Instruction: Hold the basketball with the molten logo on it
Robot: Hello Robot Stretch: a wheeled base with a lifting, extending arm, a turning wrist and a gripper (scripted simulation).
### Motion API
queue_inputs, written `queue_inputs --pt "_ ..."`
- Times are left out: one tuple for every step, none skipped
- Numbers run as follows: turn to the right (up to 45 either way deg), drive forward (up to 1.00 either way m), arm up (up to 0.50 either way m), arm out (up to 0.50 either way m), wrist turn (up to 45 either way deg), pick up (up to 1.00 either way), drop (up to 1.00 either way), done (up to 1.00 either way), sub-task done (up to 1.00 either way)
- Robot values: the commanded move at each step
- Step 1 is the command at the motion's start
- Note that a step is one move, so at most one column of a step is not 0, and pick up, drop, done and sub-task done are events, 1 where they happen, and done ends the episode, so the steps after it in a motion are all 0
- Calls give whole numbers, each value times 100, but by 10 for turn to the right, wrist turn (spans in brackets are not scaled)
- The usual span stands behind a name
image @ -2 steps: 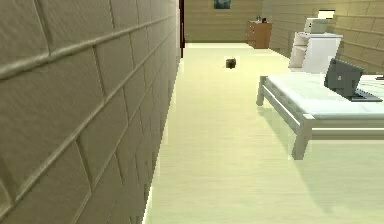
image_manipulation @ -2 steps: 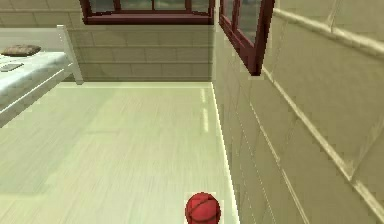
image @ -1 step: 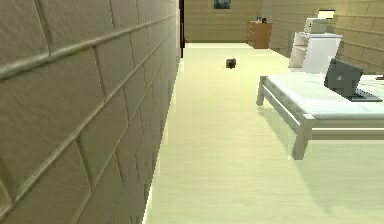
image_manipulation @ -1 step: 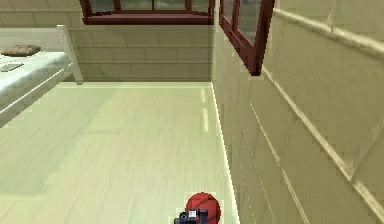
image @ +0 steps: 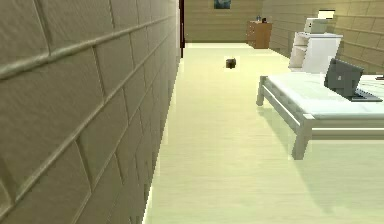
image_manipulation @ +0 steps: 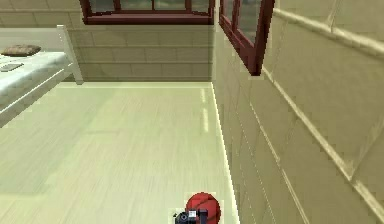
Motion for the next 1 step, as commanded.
queue_inputs --pt "0 0 0 0 450 0 0 0 0"
